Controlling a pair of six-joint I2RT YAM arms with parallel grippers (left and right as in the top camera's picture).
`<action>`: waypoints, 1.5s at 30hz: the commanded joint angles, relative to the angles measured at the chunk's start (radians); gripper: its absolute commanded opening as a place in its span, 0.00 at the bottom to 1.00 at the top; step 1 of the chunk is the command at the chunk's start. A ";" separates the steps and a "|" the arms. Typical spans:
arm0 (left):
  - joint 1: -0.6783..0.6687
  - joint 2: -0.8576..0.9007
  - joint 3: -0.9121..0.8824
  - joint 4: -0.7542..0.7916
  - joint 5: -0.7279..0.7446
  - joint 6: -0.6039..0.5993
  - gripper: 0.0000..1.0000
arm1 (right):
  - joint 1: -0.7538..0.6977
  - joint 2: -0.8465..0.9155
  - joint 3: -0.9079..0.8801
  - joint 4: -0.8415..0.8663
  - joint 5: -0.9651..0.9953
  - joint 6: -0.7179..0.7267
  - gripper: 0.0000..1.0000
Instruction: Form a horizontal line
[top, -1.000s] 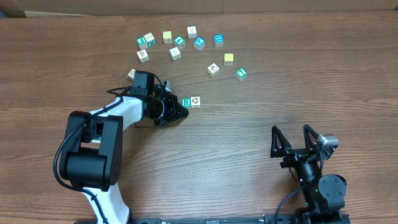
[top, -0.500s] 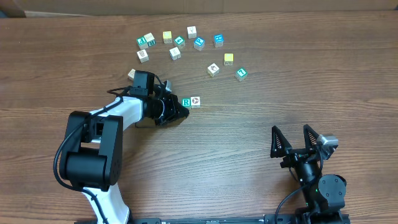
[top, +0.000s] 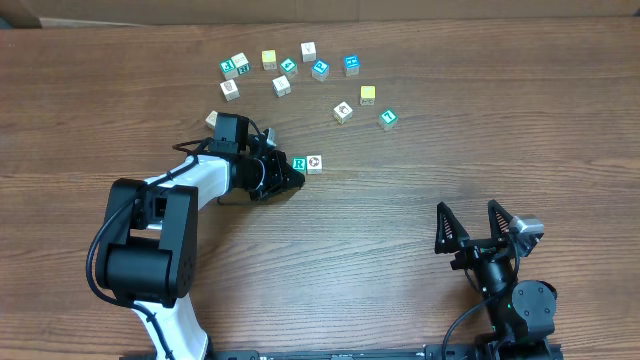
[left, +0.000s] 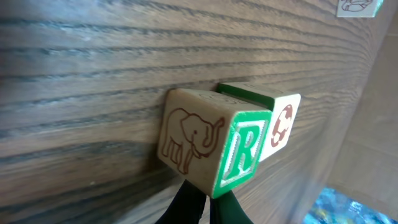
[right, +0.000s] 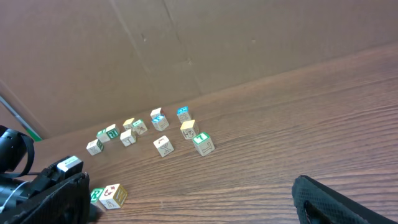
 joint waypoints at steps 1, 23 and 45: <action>-0.007 -0.005 -0.005 0.003 0.069 -0.015 0.04 | -0.006 -0.012 -0.003 0.007 -0.003 0.002 1.00; -0.004 -0.070 0.286 -0.481 -0.487 0.190 0.04 | -0.006 -0.012 -0.003 0.007 -0.003 0.002 1.00; -0.137 0.002 0.258 -0.396 -0.689 0.125 0.04 | -0.006 -0.012 -0.003 0.007 -0.003 0.002 1.00</action>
